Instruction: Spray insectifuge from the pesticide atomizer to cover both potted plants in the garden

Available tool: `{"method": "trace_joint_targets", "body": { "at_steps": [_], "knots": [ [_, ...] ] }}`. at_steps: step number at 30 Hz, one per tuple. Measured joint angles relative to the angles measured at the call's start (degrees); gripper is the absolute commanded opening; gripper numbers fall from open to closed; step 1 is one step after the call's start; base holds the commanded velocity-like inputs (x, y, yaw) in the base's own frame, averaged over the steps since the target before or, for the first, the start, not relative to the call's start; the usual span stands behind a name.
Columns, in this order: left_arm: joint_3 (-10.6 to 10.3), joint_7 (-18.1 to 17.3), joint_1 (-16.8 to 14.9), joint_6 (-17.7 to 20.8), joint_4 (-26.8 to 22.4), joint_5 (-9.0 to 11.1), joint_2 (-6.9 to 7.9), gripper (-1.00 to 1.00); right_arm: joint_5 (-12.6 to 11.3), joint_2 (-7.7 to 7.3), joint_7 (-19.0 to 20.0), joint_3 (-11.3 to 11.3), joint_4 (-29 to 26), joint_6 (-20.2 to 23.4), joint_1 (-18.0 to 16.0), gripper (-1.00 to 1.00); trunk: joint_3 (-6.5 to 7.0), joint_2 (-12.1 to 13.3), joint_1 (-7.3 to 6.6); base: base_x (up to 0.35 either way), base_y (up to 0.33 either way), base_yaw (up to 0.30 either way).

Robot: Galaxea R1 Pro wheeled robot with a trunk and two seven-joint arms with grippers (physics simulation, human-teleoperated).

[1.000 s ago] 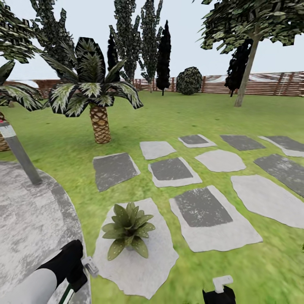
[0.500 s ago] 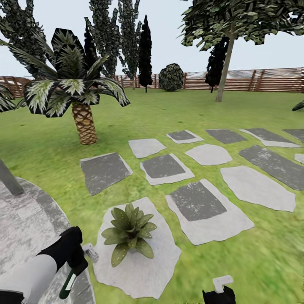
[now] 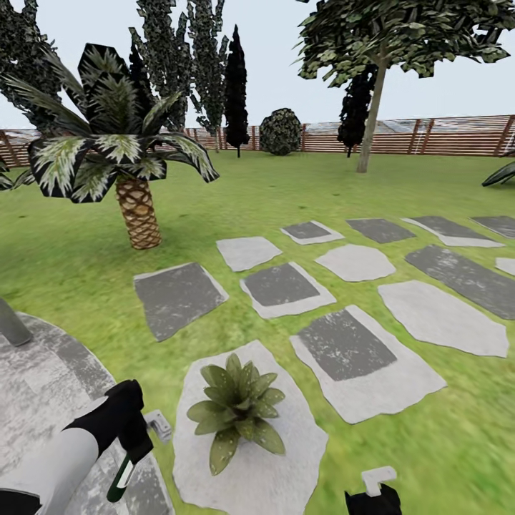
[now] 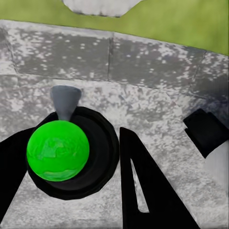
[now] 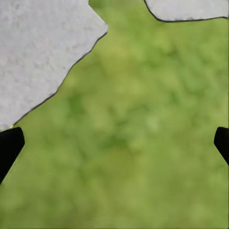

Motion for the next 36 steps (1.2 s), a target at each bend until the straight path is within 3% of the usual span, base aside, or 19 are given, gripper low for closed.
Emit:
{"method": "trace_joint_targets", "body": {
  "at_steps": [18, 26, 36],
  "knots": [
    [-0.54, -0.21, 0.86, -0.2, 0.16, 0.1, -0.12, -1.0, -0.14, 0.25, -0.08, -0.02, -0.03, 0.02, 0.0, 1.0, 0.7, 0.0, 0.02, 0.043, 0.031, -0.18],
    [-0.48, -0.23, 0.82, -0.31, 0.25, 0.08, -0.34, -1.0, -0.15, 0.25, -0.08, -0.01, -0.05, 0.06, -0.01, 1.0, 0.78, 0.0, 0.06, -0.283, 0.057, -0.119],
    [-0.41, -0.21, 0.79, -0.29, 0.85, 0.18, -0.43, -1.0, -0.15, 0.25, -0.08, 0.0, -0.06, 0.09, 0.01, 1.0, 0.78, 0.0, 0.03, -0.168, 0.253, -0.161]
  ]
}}
